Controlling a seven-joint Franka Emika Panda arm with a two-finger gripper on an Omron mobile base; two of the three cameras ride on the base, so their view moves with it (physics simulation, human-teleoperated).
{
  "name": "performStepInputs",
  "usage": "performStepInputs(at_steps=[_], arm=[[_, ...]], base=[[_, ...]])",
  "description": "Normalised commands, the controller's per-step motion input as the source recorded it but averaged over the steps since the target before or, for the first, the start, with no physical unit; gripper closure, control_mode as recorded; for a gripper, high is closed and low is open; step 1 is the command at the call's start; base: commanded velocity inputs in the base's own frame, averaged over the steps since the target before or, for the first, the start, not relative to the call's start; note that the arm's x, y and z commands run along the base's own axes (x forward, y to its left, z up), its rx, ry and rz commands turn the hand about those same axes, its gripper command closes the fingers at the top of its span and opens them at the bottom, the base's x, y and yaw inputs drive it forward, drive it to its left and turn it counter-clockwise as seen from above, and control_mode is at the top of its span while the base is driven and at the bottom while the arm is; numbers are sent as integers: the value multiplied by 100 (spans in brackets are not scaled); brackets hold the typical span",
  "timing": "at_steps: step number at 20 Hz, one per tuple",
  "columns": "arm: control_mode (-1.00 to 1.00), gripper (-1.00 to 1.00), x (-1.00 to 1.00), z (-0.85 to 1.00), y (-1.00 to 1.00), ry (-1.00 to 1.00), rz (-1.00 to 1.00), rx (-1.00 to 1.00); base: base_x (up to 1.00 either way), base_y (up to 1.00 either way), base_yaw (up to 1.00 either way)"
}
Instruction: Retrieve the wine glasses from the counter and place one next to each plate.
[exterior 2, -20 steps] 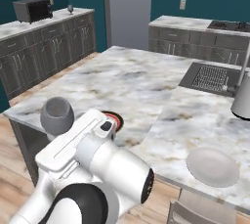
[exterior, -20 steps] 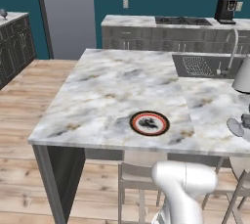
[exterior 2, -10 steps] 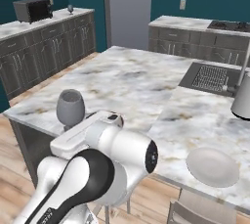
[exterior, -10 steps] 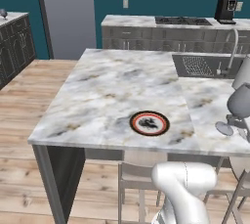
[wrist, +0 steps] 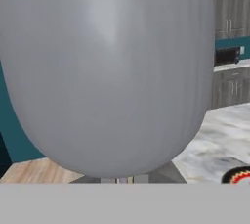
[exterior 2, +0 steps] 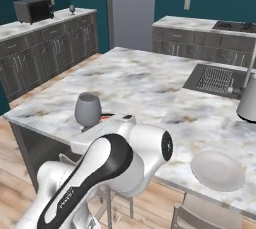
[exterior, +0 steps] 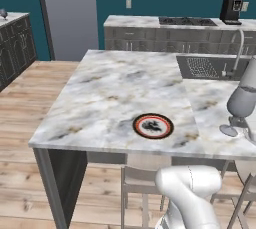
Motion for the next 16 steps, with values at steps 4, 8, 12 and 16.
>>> performStepInputs(at_steps=[4, 8, 12, 16], arm=[[-100, 100, 30, -27, 0, -3, 0, -4], [-100, 100, 35, -28, 0, -9, 1, 0], [-100, 100, 39, -27, 0, -4, 2, 0], [-100, 100, 40, -23, -7, 0, 1, 0]], base=[[0, 0, 0], [0, 0, 0], [0, 0, 0], [0, 0, 0]])
